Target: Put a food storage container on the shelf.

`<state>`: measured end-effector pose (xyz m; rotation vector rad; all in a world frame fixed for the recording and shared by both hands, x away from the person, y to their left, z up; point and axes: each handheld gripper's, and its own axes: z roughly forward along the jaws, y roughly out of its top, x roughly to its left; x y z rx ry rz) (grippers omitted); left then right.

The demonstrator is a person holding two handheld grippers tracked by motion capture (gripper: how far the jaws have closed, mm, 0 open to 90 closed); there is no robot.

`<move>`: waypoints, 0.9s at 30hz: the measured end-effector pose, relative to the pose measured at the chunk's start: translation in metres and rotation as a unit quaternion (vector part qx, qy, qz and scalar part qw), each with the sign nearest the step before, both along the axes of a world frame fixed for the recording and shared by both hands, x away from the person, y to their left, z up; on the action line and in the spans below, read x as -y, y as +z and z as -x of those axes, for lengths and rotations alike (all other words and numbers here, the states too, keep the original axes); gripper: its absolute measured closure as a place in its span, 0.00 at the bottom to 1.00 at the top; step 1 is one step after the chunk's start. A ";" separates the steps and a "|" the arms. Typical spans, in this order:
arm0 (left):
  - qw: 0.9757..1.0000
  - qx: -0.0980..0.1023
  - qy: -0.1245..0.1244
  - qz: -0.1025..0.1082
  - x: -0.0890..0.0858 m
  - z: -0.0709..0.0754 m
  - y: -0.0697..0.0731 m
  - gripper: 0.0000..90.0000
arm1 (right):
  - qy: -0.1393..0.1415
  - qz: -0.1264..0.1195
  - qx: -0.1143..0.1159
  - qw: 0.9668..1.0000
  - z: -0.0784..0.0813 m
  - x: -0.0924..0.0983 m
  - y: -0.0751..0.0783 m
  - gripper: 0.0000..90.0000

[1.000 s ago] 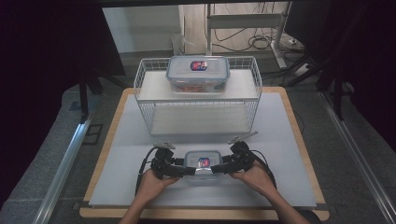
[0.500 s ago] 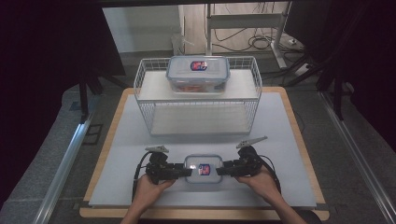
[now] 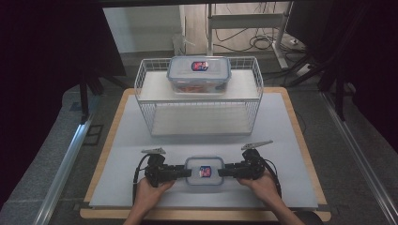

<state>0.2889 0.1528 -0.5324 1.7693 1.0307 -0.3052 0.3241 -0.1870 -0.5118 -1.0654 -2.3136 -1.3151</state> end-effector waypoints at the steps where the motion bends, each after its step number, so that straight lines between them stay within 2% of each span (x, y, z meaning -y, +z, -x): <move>1: 1.000 0.001 0.002 0.000 0.000 0.001 0.001 0.60 | -0.001 -0.001 -0.002 1.000 0.000 0.000 0.000 0.62; 5: 1.000 -0.005 0.012 0.006 0.000 0.001 0.001 0.61 | -0.003 -0.006 0.000 1.000 0.002 0.001 0.002 0.64; 10: 1.000 -0.008 0.012 0.014 -0.001 -0.001 0.000 0.61 | -0.008 -0.009 0.009 1.000 0.002 0.000 0.005 0.64; 12: 1.000 -0.010 0.012 0.024 -0.002 -0.002 0.000 0.62 | -0.008 -0.014 0.006 1.000 0.001 0.001 0.004 0.64; 15: 0.999 -0.012 0.012 0.050 -0.006 -0.002 0.000 0.64 | -0.012 -0.030 -0.008 0.999 -0.001 0.005 0.003 0.64; 17: 0.999 -0.007 0.012 0.048 -0.006 -0.003 0.002 0.65 | -0.013 -0.045 -0.016 0.999 -0.003 0.007 0.003 0.65; 21: 0.999 -0.003 0.014 0.047 -0.006 -0.003 0.005 0.64 | -0.013 -0.041 -0.001 0.999 -0.002 0.006 0.007 0.65; 27: 0.999 0.021 0.015 0.045 -0.007 -0.007 0.024 0.64 | -0.019 -0.048 0.018 0.999 -0.004 0.006 0.023 0.65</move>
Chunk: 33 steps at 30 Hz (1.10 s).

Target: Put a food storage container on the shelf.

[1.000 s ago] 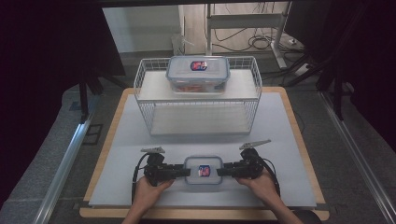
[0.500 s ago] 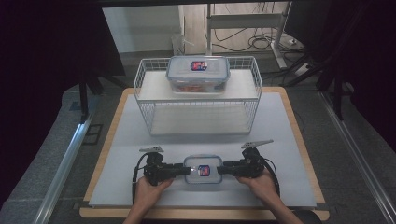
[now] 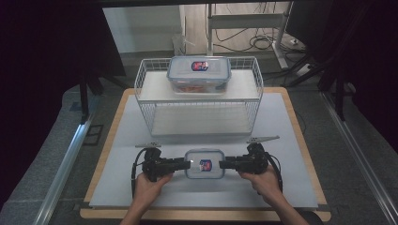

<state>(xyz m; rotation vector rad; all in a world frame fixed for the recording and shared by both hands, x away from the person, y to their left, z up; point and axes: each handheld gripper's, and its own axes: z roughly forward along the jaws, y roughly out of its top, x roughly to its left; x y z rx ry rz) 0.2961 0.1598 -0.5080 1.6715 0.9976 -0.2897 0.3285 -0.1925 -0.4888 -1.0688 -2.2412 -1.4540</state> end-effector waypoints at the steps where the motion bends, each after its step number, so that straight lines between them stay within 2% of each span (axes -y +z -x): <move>1: 1.000 0.004 0.000 -0.001 0.000 -0.001 0.004 0.64 | -0.001 -0.003 0.004 1.000 -0.001 0.000 0.003 0.65; 8: 1.000 0.031 0.005 -0.006 -0.004 -0.009 0.031 0.64 | -0.008 -0.014 0.020 1.000 -0.006 -0.003 0.024 0.65; 24: 0.996 0.088 0.013 -0.011 -0.007 -0.038 0.121 0.64 | -0.016 -0.034 0.078 0.996 -0.035 -0.007 0.111 0.65; 33: 0.995 0.101 0.024 -0.008 -0.013 -0.057 0.165 0.64 | -0.024 -0.047 0.090 0.995 -0.054 -0.013 0.153 0.65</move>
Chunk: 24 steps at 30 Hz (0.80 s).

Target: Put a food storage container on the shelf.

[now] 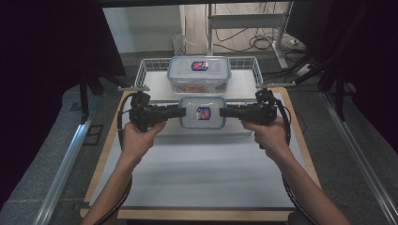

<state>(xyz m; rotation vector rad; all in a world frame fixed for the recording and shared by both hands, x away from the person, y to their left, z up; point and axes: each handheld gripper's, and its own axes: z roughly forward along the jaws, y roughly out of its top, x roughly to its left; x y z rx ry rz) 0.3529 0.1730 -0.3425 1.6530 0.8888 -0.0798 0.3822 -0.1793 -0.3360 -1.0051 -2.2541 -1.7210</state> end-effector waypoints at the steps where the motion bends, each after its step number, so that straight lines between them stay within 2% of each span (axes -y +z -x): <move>1: 1.000 0.002 0.001 0.000 -0.001 -0.002 0.004 0.64 | -0.001 -0.001 0.003 1.000 -0.002 -0.001 0.004 0.65; 10: 1.000 0.008 0.006 0.007 -0.006 -0.018 0.033 0.64 | -0.011 -0.006 0.016 1.000 -0.018 -0.007 0.036 0.64; 19: 1.000 0.008 0.013 0.021 -0.010 -0.040 0.050 0.64 | -0.023 -0.006 0.021 0.999 -0.038 -0.012 0.059 0.64; 24: 0.999 0.014 0.018 0.030 -0.011 -0.054 0.059 0.64 | -0.030 -0.011 0.022 0.999 -0.051 -0.014 0.069 0.64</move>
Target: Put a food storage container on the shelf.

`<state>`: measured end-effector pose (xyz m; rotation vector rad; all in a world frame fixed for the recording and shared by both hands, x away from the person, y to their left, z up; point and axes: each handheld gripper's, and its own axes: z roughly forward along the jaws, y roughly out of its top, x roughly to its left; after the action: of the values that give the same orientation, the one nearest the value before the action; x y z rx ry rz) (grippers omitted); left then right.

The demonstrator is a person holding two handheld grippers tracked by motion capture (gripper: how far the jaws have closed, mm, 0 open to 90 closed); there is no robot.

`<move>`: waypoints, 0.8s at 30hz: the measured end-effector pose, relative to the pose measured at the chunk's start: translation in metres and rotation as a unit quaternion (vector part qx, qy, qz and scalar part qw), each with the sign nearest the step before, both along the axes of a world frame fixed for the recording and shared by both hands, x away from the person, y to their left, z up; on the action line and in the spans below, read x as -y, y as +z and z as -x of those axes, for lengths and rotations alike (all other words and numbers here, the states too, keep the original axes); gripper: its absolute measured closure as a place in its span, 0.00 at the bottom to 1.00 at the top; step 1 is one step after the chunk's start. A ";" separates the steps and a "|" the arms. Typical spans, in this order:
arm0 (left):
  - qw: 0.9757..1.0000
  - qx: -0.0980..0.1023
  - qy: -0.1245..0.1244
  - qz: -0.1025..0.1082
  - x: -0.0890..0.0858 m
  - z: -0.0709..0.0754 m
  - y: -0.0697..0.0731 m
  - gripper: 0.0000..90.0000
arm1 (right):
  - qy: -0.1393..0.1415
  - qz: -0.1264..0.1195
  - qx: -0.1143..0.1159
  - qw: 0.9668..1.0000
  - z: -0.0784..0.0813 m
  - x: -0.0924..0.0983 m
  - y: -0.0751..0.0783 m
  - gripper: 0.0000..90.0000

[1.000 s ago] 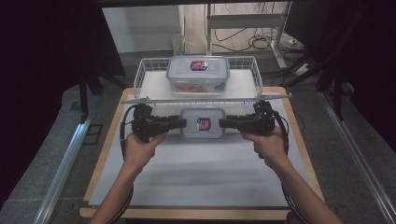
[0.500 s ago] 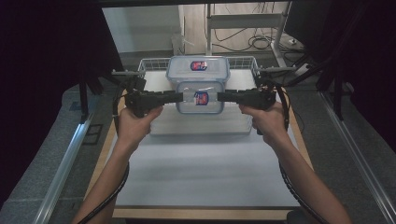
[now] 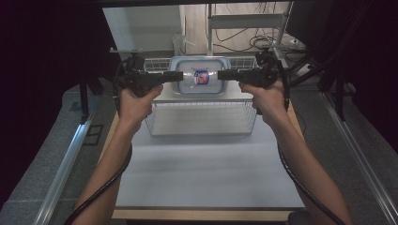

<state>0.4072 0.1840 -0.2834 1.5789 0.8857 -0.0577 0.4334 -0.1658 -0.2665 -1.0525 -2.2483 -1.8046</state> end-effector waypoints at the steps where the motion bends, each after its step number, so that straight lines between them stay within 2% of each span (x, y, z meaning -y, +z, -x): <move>1: 1.000 -0.001 0.001 0.003 0.000 -0.003 0.002 0.64 | -0.001 -0.002 0.000 1.000 -0.003 0.000 0.001 0.64; 7: 1.000 -0.003 0.008 0.013 -0.003 -0.020 0.007 0.64 | -0.006 -0.012 -0.004 1.000 -0.020 -0.002 0.006 0.64; 11: 1.000 -0.010 0.015 0.021 -0.004 -0.031 0.007 0.64 | -0.009 -0.019 -0.016 1.000 -0.031 -0.003 0.006 0.64; 19: 0.999 -0.029 0.028 0.032 -0.006 -0.046 -0.002 0.64 | -0.016 -0.032 -0.034 0.999 -0.051 -0.006 -0.001 0.64; 24: 0.998 -0.037 0.029 0.036 -0.007 -0.051 -0.006 0.63 | -0.019 -0.032 -0.042 0.998 -0.057 -0.007 -0.004 0.64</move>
<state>0.4580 0.1907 -0.2895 1.4907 0.9778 -0.1062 0.4903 -0.1586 -0.2705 -1.1459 -2.1232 -1.7976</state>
